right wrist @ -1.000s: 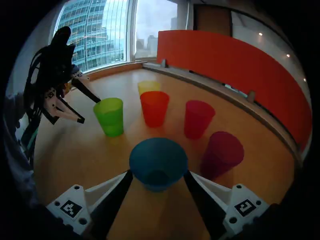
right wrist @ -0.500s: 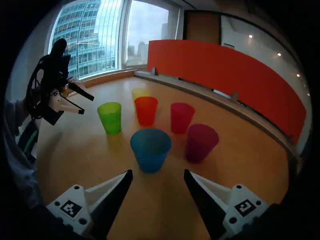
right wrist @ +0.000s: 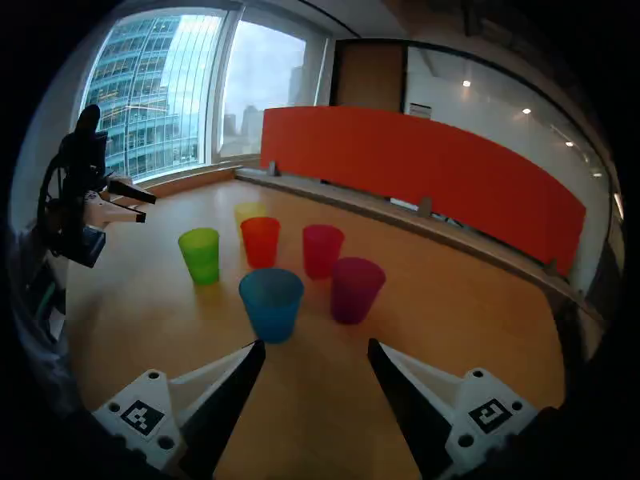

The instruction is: Pour water

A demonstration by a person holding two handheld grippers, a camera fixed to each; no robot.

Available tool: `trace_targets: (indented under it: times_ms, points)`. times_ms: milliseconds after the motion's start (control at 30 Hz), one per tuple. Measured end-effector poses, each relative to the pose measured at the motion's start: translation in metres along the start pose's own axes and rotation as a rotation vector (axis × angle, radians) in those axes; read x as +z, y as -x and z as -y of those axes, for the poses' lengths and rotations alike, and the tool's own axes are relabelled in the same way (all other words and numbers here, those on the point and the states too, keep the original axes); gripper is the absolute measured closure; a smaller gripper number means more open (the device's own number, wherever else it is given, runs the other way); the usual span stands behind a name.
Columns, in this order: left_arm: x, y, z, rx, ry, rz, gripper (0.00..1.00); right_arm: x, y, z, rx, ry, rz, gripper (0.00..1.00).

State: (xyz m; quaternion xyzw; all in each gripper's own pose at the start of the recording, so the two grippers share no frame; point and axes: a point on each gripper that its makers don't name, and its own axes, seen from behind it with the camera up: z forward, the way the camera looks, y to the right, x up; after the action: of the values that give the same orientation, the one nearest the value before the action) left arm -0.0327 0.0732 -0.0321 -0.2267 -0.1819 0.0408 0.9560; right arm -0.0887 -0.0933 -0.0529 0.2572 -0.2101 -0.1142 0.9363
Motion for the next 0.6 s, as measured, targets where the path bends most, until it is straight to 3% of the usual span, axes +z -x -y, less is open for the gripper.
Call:
trace_targets:
  times_ms: [300, 600]
  points:
    - [-0.018, -0.029, 0.019, -0.01, -0.142, -0.153, 0.0, -0.019, -0.032, -0.031, 0.045, 0.159, -0.133, 0.01]
    - [-0.034, -0.057, 0.019, -0.034, -0.205, -0.283, 0.0, -0.04, -0.059, -0.058, 0.083, 0.306, -0.265, 0.01]
